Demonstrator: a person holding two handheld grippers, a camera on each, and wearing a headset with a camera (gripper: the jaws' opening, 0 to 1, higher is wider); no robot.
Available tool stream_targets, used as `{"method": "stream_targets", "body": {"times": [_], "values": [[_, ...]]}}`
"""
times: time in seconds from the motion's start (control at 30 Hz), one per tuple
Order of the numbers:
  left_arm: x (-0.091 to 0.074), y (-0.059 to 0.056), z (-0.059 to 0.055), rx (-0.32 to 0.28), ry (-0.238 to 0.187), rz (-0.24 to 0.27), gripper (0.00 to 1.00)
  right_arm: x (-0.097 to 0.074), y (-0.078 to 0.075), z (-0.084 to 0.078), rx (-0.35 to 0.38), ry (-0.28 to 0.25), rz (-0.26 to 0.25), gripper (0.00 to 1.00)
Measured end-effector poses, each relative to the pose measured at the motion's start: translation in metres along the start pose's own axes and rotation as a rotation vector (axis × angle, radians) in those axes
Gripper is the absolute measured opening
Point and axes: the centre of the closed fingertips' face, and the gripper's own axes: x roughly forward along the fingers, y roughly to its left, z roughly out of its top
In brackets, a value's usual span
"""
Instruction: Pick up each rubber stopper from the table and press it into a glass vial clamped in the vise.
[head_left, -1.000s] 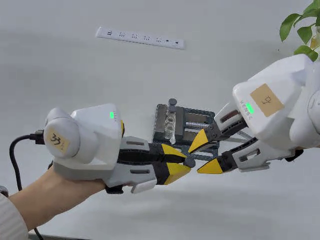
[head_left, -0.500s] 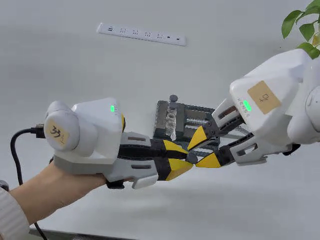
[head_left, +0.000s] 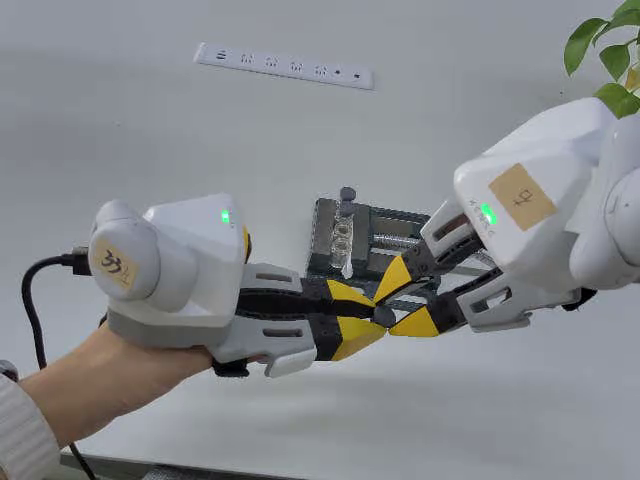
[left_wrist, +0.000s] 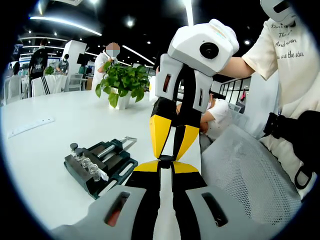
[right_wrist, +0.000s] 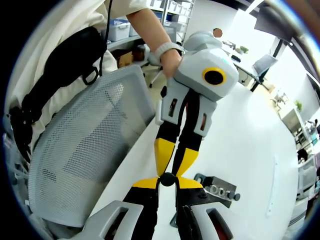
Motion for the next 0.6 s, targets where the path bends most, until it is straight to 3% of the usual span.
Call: {"method": "stream_targets", "body": {"times": [0.6], "values": [[0.0000, -0.0011, 0.0008, 0.032, 0.020, -0.017, 0.04, -0.0013, 0.0002, 0.0019, 0.059, 0.008, 0.029, 0.06]]}}
